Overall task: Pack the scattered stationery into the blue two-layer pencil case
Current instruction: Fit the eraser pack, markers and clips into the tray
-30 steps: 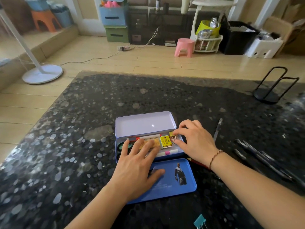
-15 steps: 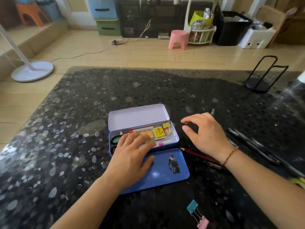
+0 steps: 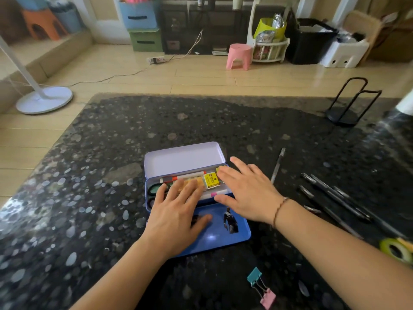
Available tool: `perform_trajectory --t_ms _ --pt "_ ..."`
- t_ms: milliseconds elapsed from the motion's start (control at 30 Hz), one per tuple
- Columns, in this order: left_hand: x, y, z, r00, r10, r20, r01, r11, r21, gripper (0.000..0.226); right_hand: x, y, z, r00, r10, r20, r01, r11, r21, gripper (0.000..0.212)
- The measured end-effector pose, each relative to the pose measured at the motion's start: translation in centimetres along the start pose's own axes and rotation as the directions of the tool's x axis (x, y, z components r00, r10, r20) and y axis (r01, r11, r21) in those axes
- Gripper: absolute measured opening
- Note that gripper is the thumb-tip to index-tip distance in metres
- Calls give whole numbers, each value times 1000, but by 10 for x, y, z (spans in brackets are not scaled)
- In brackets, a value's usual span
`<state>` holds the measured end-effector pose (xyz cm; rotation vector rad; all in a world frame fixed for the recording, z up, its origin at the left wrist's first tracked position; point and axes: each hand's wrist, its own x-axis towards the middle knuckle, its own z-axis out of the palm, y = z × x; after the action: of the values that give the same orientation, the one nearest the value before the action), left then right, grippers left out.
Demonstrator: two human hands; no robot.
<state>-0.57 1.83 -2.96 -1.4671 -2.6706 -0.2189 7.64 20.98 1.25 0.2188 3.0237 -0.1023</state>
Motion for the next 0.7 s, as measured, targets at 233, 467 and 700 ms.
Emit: perform_trajectory --t_ms 233,467,700 --pt "5 -1 -1 999 -10 52 9 1000 24 73 7 -6 12 994 31 105 -44 992 122 64" --pt "5 -2 -2 996 -35 79 33 999 36 72 6 -3 21 1000 -10 4 9 977 214 60" --pt "6 2 -9 998 67 4 -67 993 -95 60 -28 64 1 832 265 -488 -36 902 430 34"
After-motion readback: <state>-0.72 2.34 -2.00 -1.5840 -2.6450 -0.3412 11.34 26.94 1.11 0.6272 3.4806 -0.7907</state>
